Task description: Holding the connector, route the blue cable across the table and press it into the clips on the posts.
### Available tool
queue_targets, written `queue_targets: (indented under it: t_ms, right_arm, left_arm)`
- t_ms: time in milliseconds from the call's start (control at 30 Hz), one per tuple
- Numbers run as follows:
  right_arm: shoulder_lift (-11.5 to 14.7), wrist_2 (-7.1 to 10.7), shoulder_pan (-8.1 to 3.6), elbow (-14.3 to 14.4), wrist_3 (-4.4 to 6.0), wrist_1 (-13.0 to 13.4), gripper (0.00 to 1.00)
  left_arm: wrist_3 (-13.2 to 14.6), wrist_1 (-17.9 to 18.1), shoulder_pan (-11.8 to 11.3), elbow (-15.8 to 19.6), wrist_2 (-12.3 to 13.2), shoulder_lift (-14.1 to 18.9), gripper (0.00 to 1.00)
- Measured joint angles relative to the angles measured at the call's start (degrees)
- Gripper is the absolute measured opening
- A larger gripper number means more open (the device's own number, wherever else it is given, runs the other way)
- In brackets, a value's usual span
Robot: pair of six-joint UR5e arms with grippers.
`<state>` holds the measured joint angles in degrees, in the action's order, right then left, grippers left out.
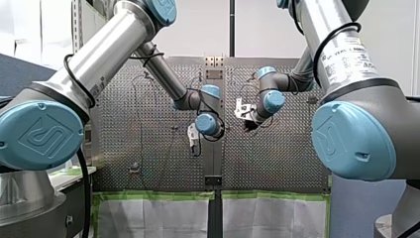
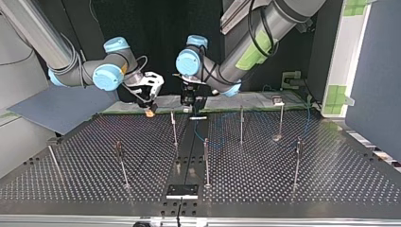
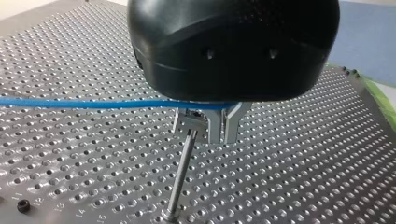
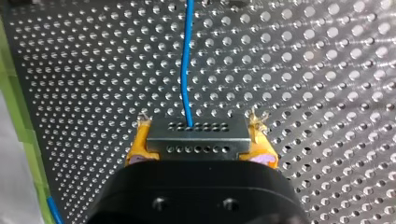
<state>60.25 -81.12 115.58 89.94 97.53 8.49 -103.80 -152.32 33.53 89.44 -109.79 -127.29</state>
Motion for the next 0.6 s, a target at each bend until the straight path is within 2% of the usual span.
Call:
queue_targets:
  t_ms: [267, 600]
  right_arm:
    - [-1.5, 0.44, -0.78, 0.0, 0.36, 0.9, 0.0]
    - [-1.7, 0.92, -1.97, -0.1, 0.39, 1.0, 0.0]
  left_arm:
    - [-0.1, 1.2, -1.0, -0.2, 2.0, -1.5, 0.0]
    - [-0.4, 2.5, -2.1, -1.4, 3.1, -2.7, 0.0]
